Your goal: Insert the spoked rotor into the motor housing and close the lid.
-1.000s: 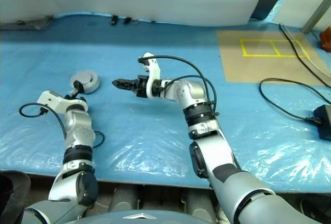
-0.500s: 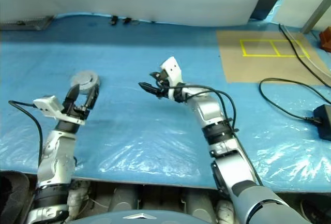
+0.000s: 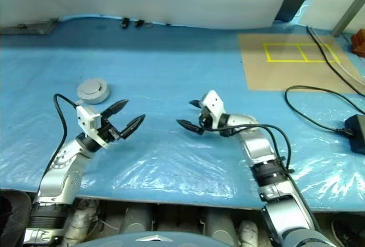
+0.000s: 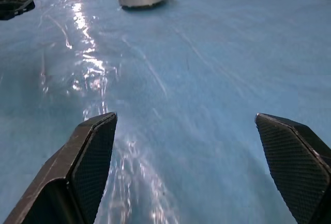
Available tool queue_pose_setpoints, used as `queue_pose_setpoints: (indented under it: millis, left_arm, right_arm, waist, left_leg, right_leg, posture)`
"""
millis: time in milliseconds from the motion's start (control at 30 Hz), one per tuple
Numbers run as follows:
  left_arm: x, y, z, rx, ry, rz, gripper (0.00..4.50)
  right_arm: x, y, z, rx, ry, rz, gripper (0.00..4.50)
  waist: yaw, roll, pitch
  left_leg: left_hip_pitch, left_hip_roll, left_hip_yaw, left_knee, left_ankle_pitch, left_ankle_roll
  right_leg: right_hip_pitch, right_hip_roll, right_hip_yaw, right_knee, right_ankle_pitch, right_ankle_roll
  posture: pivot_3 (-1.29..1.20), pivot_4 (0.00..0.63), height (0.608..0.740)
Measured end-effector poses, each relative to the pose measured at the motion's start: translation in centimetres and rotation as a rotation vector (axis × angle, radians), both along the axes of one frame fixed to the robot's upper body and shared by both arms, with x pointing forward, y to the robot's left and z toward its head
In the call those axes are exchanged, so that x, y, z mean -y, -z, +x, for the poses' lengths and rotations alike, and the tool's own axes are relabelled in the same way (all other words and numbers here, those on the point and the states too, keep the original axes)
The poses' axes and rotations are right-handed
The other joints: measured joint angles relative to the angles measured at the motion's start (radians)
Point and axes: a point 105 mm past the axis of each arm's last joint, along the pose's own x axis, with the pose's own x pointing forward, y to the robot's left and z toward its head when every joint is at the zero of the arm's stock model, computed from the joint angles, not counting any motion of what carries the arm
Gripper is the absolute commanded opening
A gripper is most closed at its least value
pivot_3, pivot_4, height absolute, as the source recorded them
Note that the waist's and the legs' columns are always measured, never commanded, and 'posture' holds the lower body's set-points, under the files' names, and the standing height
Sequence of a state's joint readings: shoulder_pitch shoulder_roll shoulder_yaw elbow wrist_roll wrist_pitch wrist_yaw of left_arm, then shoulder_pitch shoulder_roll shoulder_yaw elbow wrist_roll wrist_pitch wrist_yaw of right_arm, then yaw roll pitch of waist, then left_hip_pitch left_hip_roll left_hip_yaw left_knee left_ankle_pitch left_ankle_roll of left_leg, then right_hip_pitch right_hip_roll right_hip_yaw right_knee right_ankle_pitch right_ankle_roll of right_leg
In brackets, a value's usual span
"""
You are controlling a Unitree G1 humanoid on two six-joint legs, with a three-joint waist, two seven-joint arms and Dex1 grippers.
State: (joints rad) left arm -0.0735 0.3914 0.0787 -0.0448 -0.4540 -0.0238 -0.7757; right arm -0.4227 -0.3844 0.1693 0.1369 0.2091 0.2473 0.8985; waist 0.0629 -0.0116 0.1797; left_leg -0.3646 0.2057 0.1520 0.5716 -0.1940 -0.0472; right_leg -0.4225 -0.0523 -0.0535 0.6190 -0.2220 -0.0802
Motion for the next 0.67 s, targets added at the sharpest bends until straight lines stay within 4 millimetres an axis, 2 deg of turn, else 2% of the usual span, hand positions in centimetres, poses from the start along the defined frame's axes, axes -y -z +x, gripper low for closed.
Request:
queue_pose_setpoints:
  millis: [267,667]
  left_arm:
    - [0.4,0.5,-0.3,-0.011,0.016,0.039,4.5]
    - [1.0,0.9,-0.5,-0.005,0.039,0.083,4.5]
  right_arm:
    - [0.2,-0.2,-0.1,0.034,-0.016,-0.025,4.47]
    - [0.5,-1.0,1.4,0.092,-0.011,-0.062,4.47]
  waist:
    - [0.001,0.0,0.0]
    - [0.003,0.0,0.0]
  left_leg:
    - [0.001,0.0,0.0,0.001,0.0,0.0]
    - [0.0,0.0,0.0,0.001,0.0,0.001]
  right_leg:
    - [0.001,0.0,0.0,0.001,0.0,0.0]
    - [0.001,0.0,0.0,0.001,0.0,0.0]
  posture:
    - [0.0,0.15,0.74]
    - [0.0,0.15,0.74]
